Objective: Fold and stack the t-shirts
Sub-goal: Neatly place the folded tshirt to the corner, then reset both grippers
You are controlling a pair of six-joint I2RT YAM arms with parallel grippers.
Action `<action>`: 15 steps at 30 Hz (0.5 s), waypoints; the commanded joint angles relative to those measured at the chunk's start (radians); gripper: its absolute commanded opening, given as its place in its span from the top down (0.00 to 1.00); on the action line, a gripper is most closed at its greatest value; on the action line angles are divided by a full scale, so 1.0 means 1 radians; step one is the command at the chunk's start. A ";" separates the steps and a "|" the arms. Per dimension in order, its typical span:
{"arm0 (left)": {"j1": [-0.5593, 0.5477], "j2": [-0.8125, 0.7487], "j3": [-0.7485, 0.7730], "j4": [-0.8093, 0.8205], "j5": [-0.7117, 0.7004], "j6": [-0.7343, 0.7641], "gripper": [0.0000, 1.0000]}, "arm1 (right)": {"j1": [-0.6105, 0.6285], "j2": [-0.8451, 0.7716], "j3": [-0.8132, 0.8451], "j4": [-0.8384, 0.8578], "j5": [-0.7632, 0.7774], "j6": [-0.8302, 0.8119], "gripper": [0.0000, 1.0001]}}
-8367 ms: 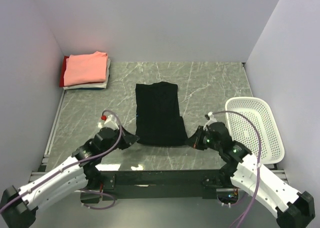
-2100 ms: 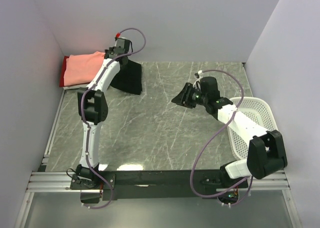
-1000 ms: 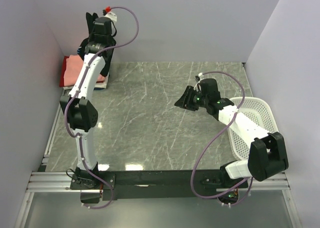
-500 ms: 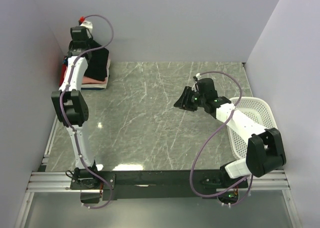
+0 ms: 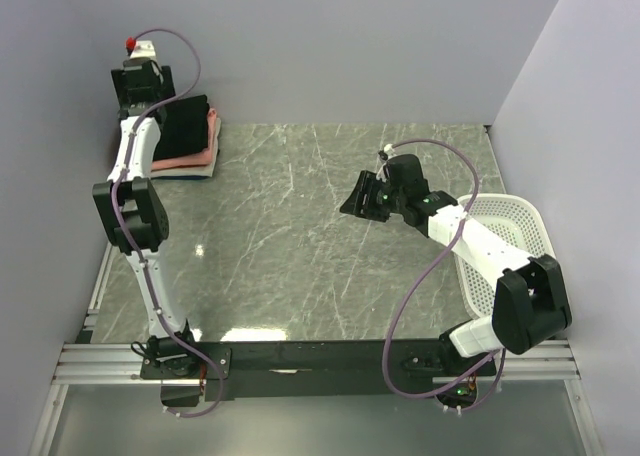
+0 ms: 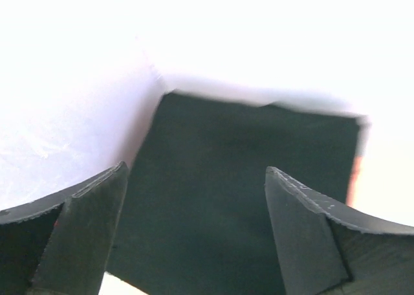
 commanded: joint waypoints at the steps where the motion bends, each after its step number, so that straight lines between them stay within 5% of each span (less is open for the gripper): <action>1: -0.038 -0.134 -0.014 0.072 0.038 -0.094 0.07 | 0.005 -0.048 -0.006 0.049 0.020 -0.010 0.40; 3: -0.058 -0.179 -0.061 0.070 0.046 -0.151 0.00 | 0.006 -0.062 -0.017 0.057 0.021 -0.012 0.37; 11: -0.149 -0.384 -0.317 0.029 0.112 -0.471 0.01 | 0.005 -0.134 -0.030 0.053 0.044 -0.043 0.28; 15: -0.340 -0.521 -0.530 0.099 0.104 -0.526 0.01 | 0.003 -0.203 -0.056 0.049 0.070 -0.046 0.25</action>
